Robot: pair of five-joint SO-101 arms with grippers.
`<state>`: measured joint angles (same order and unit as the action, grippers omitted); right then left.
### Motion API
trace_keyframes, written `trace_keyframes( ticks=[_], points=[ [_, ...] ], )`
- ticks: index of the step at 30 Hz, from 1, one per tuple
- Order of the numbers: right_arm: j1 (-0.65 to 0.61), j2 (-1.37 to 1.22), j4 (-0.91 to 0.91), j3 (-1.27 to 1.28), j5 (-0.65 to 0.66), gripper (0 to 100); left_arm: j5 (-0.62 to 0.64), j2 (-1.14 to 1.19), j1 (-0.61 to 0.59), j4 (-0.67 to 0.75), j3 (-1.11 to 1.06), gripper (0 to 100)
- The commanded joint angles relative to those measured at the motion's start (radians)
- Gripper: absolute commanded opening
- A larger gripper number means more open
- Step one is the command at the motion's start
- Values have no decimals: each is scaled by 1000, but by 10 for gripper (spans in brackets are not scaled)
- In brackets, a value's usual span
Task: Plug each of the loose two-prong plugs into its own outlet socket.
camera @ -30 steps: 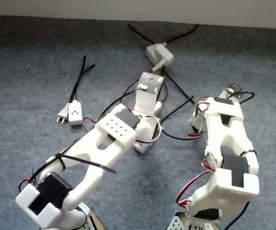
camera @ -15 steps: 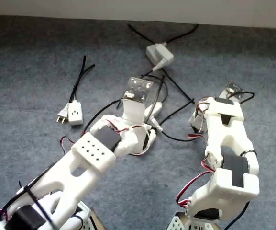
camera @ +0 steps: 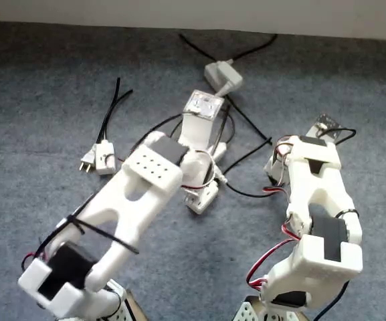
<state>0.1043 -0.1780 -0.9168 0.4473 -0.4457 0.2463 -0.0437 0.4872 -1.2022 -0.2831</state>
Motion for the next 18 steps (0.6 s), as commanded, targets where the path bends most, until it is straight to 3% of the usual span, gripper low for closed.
trace_keyframes(
  ticks=[1, 18],
  points=[
    [7, 7, 28, -2, -6, 295, -12, 133, 28, -140, 213, 123],
    [7, 7, 28, -2, -5, 295, 15, 328, 25, -172, 363, 126]
  ],
)
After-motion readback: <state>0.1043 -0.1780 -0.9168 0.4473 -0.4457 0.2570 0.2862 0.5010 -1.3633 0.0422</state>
